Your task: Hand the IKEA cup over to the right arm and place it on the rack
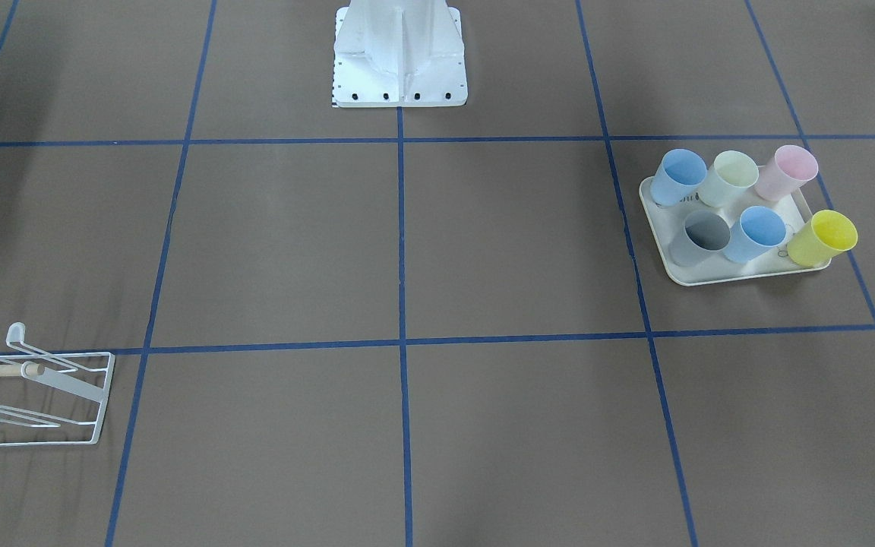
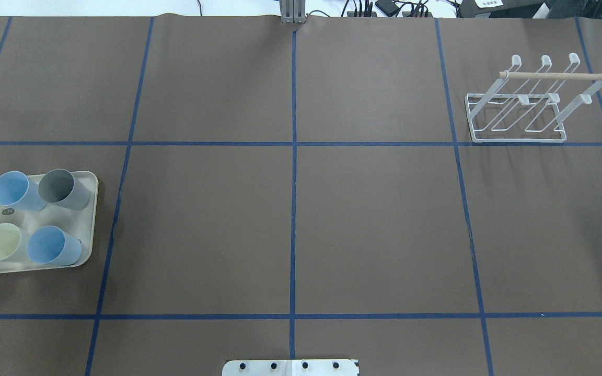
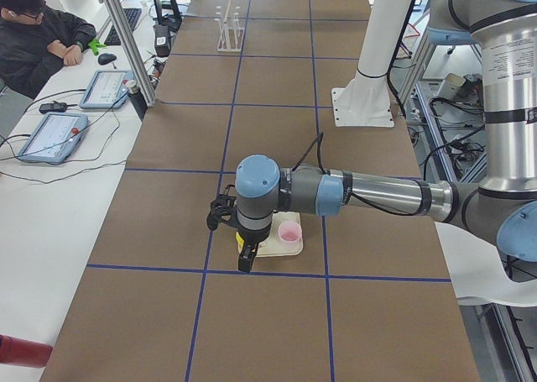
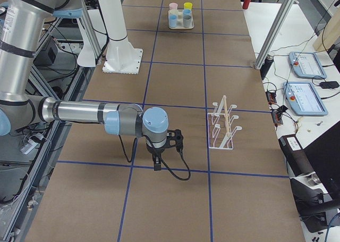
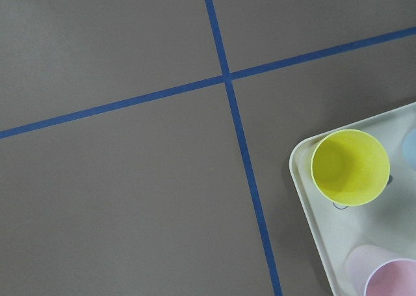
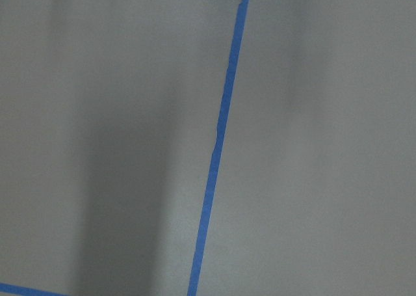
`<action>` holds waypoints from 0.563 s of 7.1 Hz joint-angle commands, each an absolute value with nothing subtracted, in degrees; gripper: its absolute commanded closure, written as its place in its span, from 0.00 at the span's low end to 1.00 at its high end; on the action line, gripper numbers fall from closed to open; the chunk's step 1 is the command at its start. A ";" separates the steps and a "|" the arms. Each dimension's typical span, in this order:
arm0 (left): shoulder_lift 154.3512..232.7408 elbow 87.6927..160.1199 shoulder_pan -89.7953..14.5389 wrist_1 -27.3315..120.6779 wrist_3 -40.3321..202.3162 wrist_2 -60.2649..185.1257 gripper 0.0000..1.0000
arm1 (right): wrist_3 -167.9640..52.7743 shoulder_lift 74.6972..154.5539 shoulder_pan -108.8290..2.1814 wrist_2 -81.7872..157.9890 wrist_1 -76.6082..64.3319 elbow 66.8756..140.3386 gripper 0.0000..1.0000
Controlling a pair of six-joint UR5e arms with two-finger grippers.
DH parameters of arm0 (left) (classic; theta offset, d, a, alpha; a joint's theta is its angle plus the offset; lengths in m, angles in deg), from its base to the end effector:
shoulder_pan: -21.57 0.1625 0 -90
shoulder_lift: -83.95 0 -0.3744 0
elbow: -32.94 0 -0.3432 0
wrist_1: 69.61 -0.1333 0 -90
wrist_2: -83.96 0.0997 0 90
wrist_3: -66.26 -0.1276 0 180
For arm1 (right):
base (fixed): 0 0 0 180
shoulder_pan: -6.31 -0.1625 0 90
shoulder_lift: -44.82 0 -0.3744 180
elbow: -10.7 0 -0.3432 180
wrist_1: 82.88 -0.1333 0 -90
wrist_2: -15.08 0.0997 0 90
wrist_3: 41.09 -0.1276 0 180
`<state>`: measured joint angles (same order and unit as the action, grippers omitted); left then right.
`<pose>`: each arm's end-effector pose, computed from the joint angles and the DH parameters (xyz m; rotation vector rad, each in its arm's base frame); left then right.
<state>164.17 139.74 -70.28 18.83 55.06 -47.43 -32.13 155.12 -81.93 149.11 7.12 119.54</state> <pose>-0.0613 -0.3836 0.5753 0.1728 0.7079 0.1903 0.0351 -0.3117 0.6166 0.0241 -0.7694 -0.1680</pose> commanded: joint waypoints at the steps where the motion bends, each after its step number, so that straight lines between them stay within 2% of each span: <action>1: 164.28 140.34 -70.19 18.72 55.19 -47.35 0.00 | -32.13 154.86 -81.93 149.11 7.12 119.33 0.01; 3: 164.28 142.26 -70.19 18.81 55.10 -47.35 0.00 | -32.22 154.77 -81.93 149.46 3.63 119.60 0.00; 4: 164.28 142.88 -70.19 18.72 55.19 -47.08 0.00 | -32.22 155.12 -81.93 149.55 -3.19 118.99 0.01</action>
<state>164.28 142.02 -70.20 18.79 55.11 -47.30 -32.19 154.88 -81.93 149.37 3.05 119.44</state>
